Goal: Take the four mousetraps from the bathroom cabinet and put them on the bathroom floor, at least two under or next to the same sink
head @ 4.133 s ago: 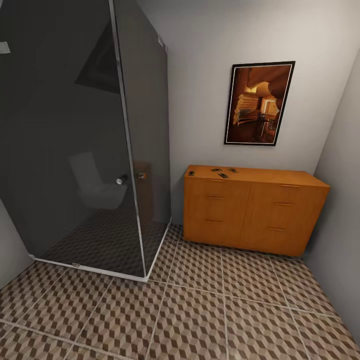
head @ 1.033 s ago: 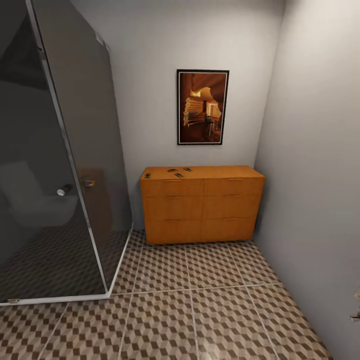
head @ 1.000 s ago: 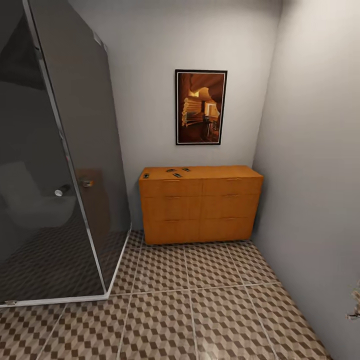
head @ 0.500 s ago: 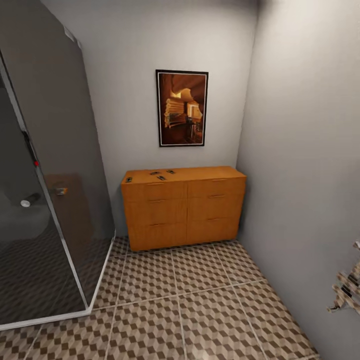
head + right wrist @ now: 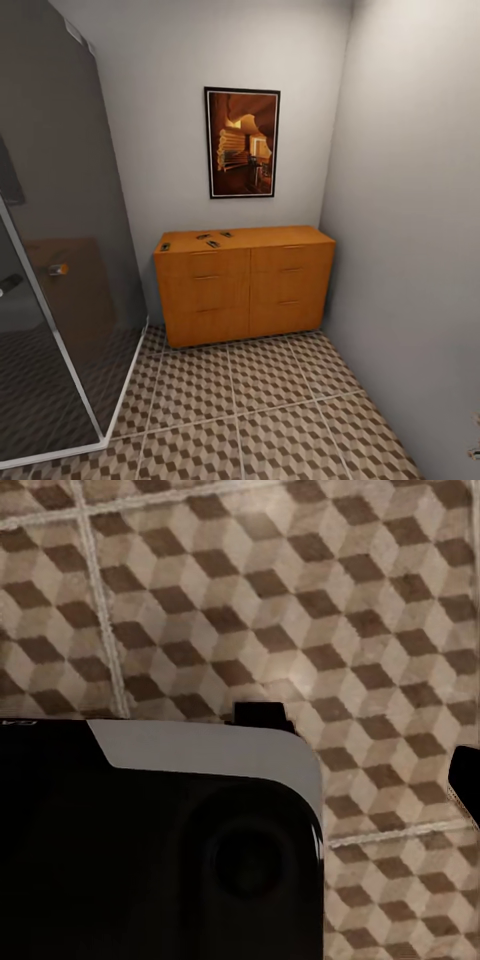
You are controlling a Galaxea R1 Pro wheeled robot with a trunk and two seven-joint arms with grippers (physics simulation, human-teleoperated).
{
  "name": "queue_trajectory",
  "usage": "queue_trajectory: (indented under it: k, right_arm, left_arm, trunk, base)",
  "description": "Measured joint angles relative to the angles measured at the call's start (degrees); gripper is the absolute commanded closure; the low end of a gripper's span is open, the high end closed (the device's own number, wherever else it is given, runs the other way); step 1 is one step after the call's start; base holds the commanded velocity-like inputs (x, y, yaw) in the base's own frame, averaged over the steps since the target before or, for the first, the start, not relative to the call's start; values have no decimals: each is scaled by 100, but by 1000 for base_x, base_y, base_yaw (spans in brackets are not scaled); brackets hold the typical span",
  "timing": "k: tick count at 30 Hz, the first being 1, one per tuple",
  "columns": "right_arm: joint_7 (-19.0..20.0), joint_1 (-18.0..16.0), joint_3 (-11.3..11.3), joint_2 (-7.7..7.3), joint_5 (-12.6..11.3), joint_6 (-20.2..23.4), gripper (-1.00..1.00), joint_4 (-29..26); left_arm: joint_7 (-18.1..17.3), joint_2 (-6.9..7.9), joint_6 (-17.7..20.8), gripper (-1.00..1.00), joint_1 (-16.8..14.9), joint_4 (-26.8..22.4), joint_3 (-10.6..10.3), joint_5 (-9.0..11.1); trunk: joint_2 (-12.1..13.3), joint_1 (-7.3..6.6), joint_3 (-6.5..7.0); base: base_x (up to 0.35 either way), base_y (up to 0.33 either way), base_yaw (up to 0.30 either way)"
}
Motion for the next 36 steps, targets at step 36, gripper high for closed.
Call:
queue_trajectory:
  k: [36]
  right_arm:
    - [0, 0, 0, 0, 4, 0, -100, -4]
  left_arm:
    - [0, 15, 0, -100, 0, 0, 0, 0]
  trunk:
    - [0, 0, 0]
  base:
    - [318, -139, 0]
